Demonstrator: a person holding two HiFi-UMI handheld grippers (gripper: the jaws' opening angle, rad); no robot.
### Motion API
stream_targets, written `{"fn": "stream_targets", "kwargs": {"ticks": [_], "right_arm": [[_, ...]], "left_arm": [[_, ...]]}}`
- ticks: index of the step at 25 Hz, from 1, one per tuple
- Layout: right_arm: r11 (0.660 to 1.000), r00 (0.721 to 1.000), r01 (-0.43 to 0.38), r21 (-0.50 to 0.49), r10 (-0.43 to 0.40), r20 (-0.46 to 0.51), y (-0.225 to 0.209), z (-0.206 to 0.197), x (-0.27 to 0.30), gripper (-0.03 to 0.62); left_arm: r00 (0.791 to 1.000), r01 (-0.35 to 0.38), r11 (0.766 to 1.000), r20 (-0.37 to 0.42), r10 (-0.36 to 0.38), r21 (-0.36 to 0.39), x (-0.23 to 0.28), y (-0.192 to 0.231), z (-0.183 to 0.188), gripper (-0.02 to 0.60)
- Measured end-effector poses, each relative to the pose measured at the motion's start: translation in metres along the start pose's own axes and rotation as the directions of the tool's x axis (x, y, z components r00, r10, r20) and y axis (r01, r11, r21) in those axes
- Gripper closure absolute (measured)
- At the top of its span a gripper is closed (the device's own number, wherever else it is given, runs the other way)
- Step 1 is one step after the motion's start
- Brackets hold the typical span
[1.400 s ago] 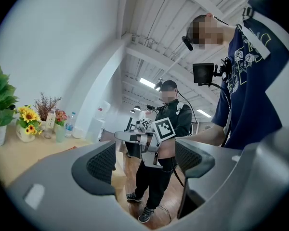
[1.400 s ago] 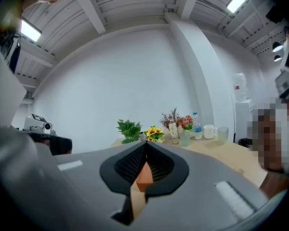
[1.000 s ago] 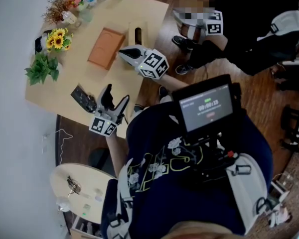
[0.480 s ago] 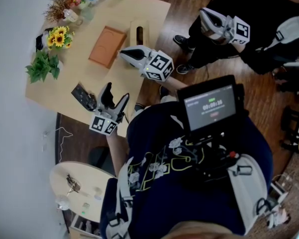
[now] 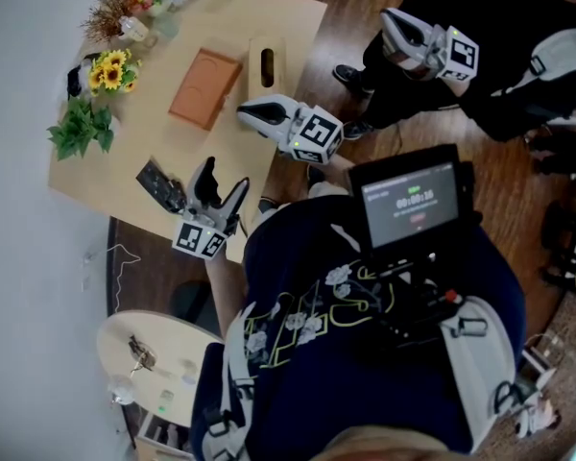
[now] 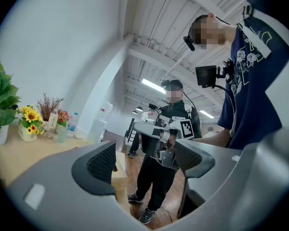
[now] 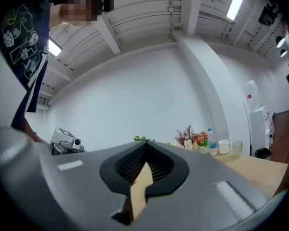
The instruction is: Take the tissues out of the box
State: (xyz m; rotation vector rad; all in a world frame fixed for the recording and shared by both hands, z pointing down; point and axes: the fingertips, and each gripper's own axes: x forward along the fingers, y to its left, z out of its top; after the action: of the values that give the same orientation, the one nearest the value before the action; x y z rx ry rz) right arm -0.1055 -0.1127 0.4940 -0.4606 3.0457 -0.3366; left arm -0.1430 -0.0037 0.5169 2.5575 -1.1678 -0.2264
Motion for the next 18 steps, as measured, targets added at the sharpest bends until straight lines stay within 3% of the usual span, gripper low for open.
{"fn": "stream_targets", "kwargs": {"ticks": [18], "right_arm": [[0.991,0.993,-0.121,-0.049,0.121,-0.012,0.03,0.003,-0.012,0.594]], "left_arm": [[1.0,0.0,1.0,0.014,0.0,0.002,0.004,0.005,0.003,0.209]]}}
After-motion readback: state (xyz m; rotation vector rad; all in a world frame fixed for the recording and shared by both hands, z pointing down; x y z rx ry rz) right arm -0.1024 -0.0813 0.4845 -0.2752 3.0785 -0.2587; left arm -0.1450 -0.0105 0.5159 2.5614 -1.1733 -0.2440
